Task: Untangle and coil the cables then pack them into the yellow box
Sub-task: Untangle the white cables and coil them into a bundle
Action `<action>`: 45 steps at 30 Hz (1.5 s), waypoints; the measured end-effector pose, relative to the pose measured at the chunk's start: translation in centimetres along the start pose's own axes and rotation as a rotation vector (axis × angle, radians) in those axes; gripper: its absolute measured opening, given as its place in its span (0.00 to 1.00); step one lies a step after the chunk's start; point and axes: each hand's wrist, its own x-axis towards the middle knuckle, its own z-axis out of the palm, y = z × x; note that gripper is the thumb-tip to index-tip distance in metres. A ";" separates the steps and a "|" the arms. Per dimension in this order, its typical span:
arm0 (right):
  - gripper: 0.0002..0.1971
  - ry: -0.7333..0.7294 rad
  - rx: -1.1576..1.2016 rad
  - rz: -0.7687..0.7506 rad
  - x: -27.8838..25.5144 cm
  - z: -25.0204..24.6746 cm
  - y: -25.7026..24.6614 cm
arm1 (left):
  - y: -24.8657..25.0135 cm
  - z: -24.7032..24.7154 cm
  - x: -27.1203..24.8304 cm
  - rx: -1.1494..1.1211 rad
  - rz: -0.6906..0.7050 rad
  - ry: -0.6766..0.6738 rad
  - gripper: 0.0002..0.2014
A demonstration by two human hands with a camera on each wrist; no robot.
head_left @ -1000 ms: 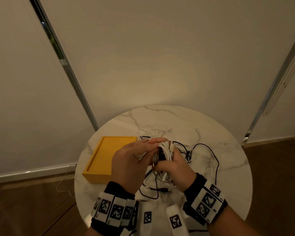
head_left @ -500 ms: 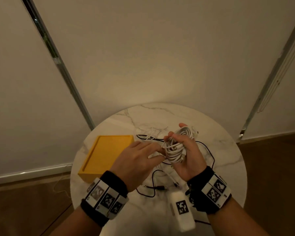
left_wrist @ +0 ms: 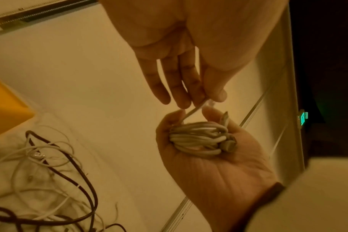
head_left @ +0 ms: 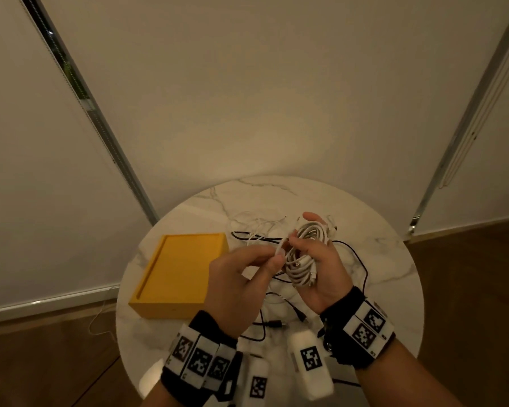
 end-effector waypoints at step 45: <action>0.34 -0.196 -0.042 0.272 -0.9 -0.4 -0.1 | -0.1 0.8 -0.6 0.299 0.112 -0.369 0.11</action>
